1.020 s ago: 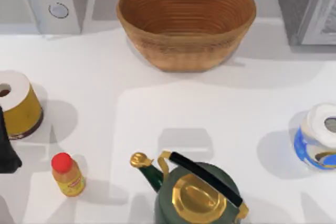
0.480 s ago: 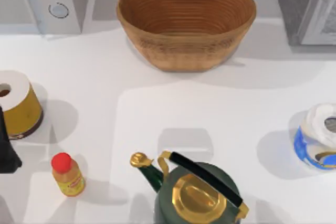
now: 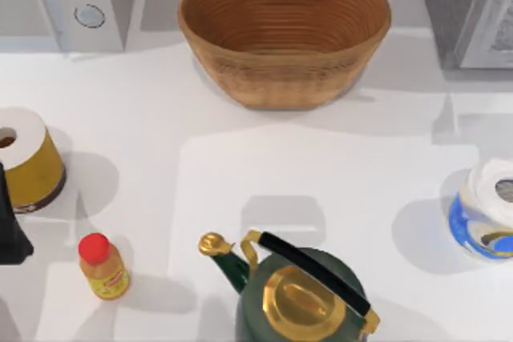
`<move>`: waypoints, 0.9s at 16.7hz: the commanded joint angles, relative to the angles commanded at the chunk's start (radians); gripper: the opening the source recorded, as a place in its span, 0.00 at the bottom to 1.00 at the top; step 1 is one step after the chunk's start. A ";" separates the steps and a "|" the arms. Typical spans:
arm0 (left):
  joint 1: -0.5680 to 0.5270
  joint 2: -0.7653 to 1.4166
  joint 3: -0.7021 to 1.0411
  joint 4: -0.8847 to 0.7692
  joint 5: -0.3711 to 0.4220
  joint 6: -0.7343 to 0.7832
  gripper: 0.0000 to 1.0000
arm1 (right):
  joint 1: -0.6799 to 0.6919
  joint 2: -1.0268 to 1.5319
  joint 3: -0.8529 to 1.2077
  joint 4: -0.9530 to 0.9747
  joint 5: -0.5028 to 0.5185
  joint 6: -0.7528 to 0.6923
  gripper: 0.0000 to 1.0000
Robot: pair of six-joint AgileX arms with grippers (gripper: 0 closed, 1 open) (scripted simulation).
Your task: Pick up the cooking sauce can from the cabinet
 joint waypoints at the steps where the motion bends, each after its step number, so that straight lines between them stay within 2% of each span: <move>1: 0.000 0.000 0.000 0.000 0.000 0.000 1.00 | 0.009 0.070 0.093 -0.023 0.011 0.000 1.00; 8: 0.000 0.000 0.000 0.000 0.000 0.000 1.00 | 0.063 0.458 0.625 -0.147 0.068 0.006 1.00; 11: 0.000 0.000 0.000 0.000 0.000 0.000 1.00 | 0.075 0.538 0.733 -0.171 0.078 0.009 1.00; 15: 0.000 0.000 0.000 0.000 0.000 0.000 1.00 | 0.078 0.552 0.751 -0.176 0.080 0.010 1.00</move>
